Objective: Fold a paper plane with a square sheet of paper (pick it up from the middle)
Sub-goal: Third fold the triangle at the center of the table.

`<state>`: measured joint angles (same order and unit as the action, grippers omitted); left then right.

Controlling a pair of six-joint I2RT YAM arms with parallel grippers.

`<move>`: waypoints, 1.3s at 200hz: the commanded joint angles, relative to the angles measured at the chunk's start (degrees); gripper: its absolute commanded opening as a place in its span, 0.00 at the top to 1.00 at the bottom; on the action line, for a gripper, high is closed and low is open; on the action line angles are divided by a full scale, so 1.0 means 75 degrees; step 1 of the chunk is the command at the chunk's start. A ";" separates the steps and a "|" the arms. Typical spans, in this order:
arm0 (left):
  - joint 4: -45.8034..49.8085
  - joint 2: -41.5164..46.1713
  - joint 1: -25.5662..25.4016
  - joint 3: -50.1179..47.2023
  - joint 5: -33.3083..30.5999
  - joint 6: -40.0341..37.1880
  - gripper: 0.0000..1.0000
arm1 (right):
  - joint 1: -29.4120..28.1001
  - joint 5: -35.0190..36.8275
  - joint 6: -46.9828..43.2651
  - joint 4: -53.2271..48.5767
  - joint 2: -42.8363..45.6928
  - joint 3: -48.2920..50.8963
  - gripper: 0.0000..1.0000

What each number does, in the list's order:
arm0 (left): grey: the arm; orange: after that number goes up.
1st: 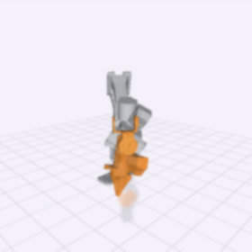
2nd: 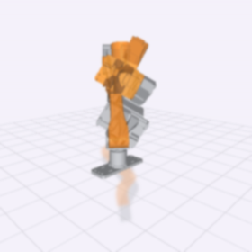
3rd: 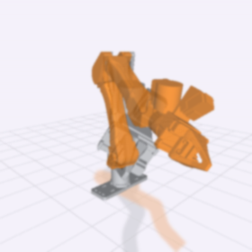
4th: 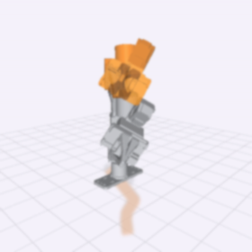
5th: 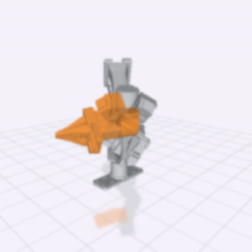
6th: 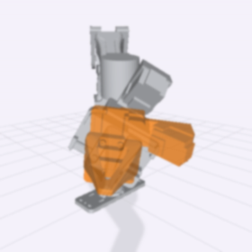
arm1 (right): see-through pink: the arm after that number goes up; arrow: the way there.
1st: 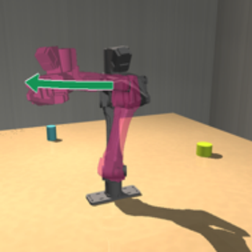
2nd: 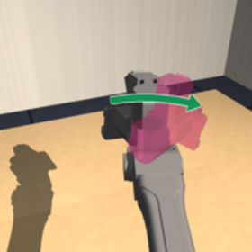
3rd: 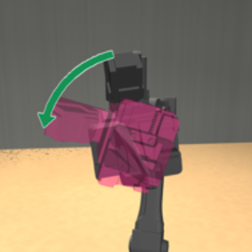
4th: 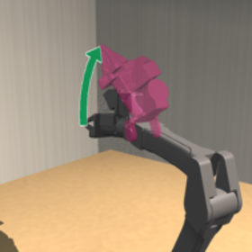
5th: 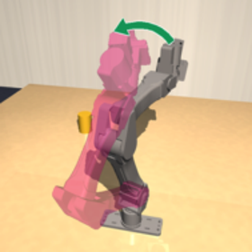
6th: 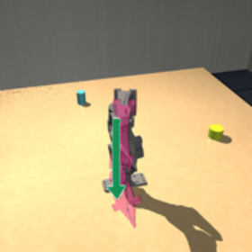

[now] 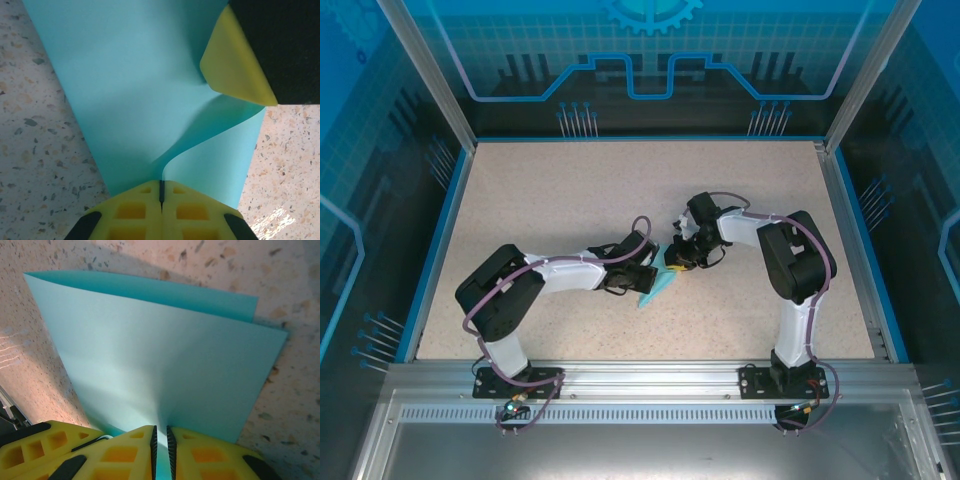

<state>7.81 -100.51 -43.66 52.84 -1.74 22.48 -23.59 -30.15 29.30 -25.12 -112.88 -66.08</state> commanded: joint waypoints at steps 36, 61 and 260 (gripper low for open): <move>0.0148 -0.0066 0.0072 -0.0031 -0.0028 0.0066 1.00 | -0.0135 0.0488 -0.0021 -0.0435 -0.0207 0.0025 0.82; 0.0218 -0.0075 0.0076 -0.0029 0.0195 0.0132 1.00 | -0.0135 0.0452 -0.0004 -0.0422 -0.0213 0.0010 0.81; 0.0411 -0.0205 0.0077 0.0004 0.0027 -0.0012 1.00 | 0.0306 0.0100 0.0951 0.0773 0.1930 0.1198 0.80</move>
<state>8.86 -100.75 -43.64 52.90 -1.08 23.59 -23.24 -29.93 32.80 -22.44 -105.62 -60.60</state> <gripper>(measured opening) 0.049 0.213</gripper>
